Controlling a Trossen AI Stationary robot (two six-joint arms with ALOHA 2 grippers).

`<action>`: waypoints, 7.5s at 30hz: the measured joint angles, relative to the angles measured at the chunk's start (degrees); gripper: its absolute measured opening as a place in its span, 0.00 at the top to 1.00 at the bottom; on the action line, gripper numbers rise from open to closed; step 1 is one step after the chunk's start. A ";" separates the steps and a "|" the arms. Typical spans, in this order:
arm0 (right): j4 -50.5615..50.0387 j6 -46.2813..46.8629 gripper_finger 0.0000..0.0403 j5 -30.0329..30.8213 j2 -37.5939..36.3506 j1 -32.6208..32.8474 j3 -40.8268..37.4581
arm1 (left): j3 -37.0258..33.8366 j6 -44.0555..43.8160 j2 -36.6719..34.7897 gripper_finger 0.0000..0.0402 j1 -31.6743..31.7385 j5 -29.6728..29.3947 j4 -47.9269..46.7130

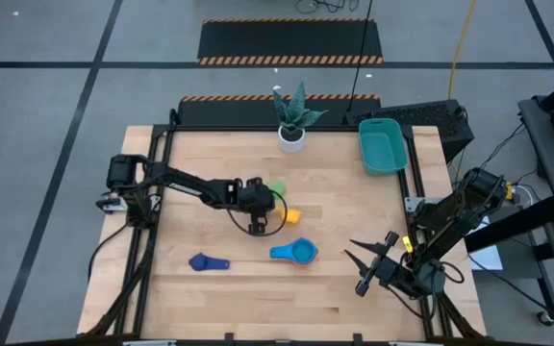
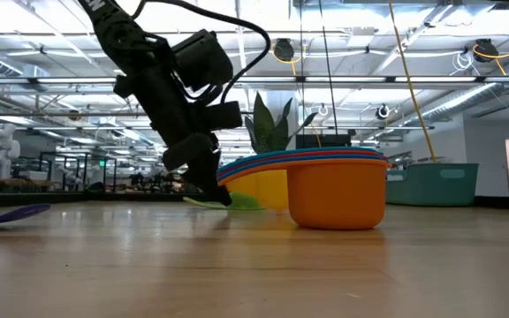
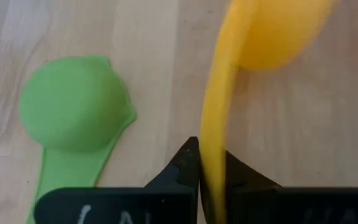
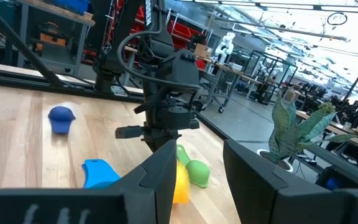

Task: Nest measuring cups in basket
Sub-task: Stack the yellow measuring cup on top of the light blue measuring cup

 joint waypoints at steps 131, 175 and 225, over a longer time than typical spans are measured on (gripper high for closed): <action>3.08 -0.98 0.69 0.04 -0.02 1.38 0.00 | 32.65 -16.45 12.57 0.50 -35.13 -30.28 -24.06; 2.53 0.73 0.69 0.04 -0.02 1.36 0.02 | 30.58 -40.59 8.79 0.17 -36.01 -30.97 -33.73; 0.39 2.16 0.69 0.04 0.00 1.37 0.00 | 15.26 -30.27 8.79 0.58 -28.09 -19.03 -7.26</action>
